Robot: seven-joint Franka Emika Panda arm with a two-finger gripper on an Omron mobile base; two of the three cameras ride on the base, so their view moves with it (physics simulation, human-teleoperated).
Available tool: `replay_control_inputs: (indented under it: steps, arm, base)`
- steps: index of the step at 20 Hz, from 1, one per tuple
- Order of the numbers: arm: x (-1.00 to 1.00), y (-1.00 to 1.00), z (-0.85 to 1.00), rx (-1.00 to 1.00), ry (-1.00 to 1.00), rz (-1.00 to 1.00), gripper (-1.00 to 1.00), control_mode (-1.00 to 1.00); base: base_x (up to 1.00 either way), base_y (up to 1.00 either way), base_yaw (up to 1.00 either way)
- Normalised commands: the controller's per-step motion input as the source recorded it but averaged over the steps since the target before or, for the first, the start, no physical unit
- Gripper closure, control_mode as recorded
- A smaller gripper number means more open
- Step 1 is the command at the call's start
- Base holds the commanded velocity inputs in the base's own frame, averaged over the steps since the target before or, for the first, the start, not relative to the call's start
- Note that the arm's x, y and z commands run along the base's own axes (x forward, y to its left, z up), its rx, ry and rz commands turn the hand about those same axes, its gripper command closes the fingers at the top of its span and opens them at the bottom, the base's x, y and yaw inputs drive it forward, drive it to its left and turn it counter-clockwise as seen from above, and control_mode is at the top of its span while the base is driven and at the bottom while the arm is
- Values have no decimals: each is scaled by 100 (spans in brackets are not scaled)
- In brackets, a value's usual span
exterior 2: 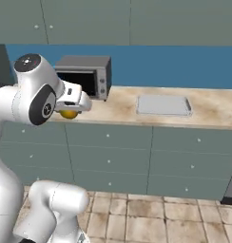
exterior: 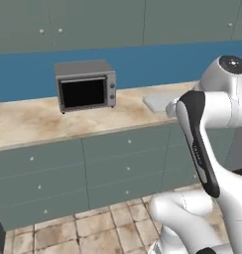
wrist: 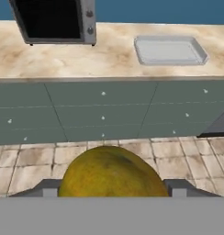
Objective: Pick the orange and pear from the fridge and place them inside the tupperware on the counter.
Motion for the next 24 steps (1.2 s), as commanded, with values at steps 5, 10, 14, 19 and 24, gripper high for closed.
replay_control_inputs:
  steps: [5, 10, 14, 19, 24]
  arm:
    - [0, 0, 0, 0, 0, 0, 100, 100]
    - [0, 0, 0, 0, 0, 0, 100, 100]
    - [0, 0, 0, 0, 0, 0, 100, 100]
    - [7, -11, -16, 0, 0, 1, 100, -100]
    - [74, -17, -77, 1, 1, 6, 100, -100]
  base:
    - [100, -57, 2]
    - [100, -39, 6]
    - [68, -69, 6]
    - [11, -64, 2]
    - [0, 0, 0]
